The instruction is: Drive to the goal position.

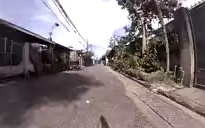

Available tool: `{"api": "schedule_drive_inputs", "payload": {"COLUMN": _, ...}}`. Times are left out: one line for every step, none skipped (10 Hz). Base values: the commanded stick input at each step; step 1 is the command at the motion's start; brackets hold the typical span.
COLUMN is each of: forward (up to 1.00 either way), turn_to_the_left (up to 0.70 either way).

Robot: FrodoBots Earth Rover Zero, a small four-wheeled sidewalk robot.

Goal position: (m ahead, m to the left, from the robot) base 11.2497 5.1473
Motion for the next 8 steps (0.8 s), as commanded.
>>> {"api": "schedule_drive_inputs", "payload": {"forward": 0.7, "turn_to_the_left": 0.0}}
{"api": "schedule_drive_inputs", "payload": {"forward": 0.7, "turn_to_the_left": 0.0}}
{"api": "schedule_drive_inputs", "payload": {"forward": 0.7, "turn_to_the_left": 0.0}}
{"api": "schedule_drive_inputs", "payload": {"forward": 0.7, "turn_to_the_left": 0.0}}
{"api": "schedule_drive_inputs", "payload": {"forward": 0.7, "turn_to_the_left": 0.0}}
{"api": "schedule_drive_inputs", "payload": {"forward": 0.7, "turn_to_the_left": 0.0}}
{"api": "schedule_drive_inputs", "payload": {"forward": 0.7, "turn_to_the_left": 0.0}}
{"api": "schedule_drive_inputs", "payload": {"forward": 0.7, "turn_to_the_left": 0.27}}
